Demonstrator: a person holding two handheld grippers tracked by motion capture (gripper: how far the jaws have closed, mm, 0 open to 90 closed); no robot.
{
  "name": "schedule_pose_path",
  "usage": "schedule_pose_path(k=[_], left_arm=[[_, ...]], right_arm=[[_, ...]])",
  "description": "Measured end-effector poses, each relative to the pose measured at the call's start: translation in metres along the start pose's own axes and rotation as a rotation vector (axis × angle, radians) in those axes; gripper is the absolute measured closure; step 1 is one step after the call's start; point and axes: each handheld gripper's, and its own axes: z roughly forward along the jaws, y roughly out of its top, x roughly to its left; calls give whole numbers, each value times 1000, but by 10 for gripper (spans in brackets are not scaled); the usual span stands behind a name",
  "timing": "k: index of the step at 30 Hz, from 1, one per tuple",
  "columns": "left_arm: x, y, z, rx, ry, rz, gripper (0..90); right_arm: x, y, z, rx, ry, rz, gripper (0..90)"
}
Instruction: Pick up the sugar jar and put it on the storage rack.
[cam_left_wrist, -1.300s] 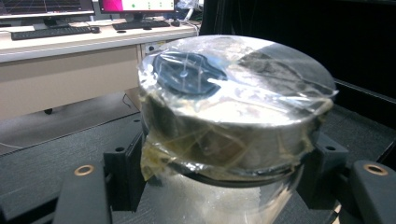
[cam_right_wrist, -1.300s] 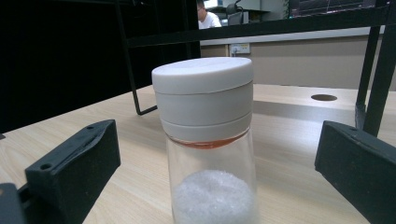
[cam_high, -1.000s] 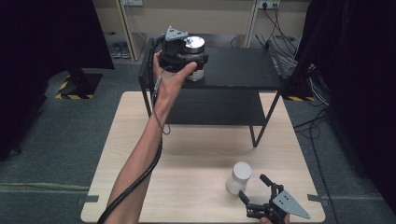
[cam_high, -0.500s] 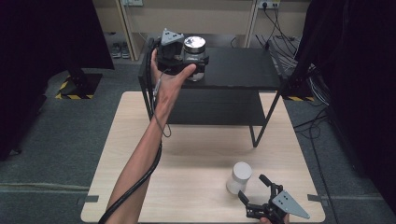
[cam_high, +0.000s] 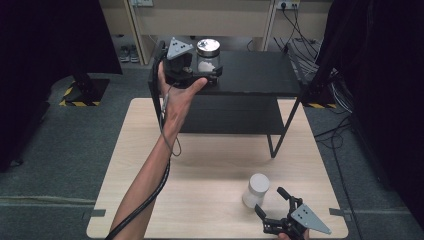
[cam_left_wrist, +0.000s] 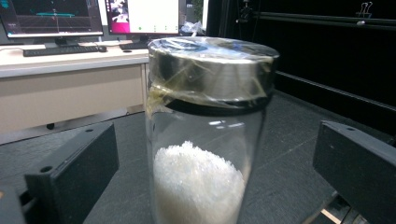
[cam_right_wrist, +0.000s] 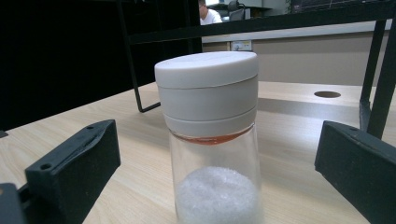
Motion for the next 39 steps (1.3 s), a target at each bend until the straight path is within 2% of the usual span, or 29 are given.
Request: schedule_pose_path(k=[7,14,17,21,23,33,39], left_arm=[[-5,-9,-17,-24,-18,10,0],[-14,-26,-35,-60,-58,18,1],[-21,-34,-42,-68,-57,44,1],[-28,-47,-50,-84,-61,52,1],[-34,-54,-52,-87,-49,78,1],[-46,-91,-62,-127,-51,98,1],[-47,-113,-67,-147,-72,78,2]], right_arm=[[0,0,0,-1,-3,-1,3],[0,0,0,-1,-3,-2,3],[0,0,0,-1,-2,-2,3],[0,0,-1,-1,-3,-2,3],[0,0,-1,-1,-1,-2,3],[0,0,0,0,0,-4,3],[0,0,0,-1,0,-3,3]])
